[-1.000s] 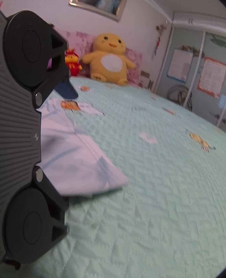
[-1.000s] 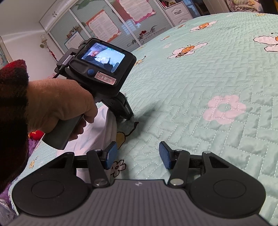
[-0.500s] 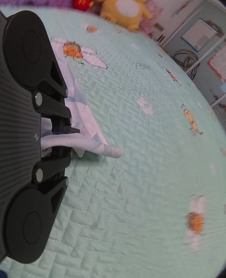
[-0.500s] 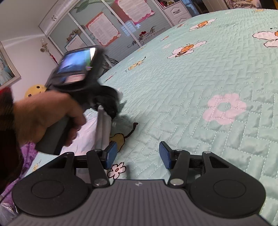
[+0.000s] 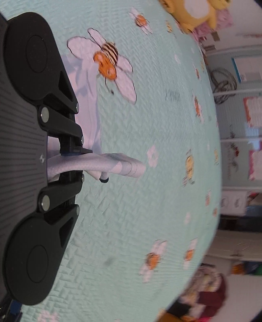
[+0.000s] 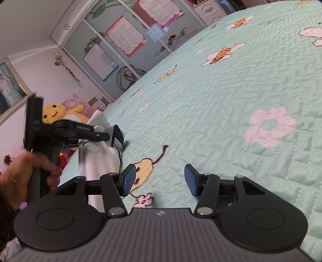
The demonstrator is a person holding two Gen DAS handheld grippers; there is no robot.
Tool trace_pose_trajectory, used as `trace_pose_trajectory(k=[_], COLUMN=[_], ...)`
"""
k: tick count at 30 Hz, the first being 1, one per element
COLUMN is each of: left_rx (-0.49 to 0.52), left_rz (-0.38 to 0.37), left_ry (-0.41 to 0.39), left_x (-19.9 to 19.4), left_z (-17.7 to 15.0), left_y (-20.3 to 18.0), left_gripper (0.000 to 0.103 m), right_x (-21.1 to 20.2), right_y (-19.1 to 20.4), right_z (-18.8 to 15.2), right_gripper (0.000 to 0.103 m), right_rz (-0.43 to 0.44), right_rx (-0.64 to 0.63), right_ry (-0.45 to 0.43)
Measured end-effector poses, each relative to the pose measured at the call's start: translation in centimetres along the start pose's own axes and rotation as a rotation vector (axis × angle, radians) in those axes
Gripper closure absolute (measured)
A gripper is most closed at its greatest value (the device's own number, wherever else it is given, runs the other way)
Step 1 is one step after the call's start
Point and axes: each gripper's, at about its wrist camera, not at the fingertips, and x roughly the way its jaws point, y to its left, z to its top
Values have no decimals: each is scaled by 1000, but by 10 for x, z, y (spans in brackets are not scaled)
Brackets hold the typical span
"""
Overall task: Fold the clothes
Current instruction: 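Grasp the white navy-trimmed shirt with the left gripper and lift it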
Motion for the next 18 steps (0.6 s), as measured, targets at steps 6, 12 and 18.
trace_pose_trajectory(k=[6,12,18], left_rx=[-201,-291,-371], left_rz=[-60,-52,12], left_ry=[-77,-92,-92], left_x=[-32,-59,-79], left_z=[-21,-44,-75], left_y=[71,140,213], left_gripper=[98,98,98], right_x=[14,54,109], right_y=[12,45,79], right_z=[10,20,30], right_gripper=[49,49,49], right_rz=[84,69,126], right_rx=[-17,-167,-211], right_ry=[41,149,223])
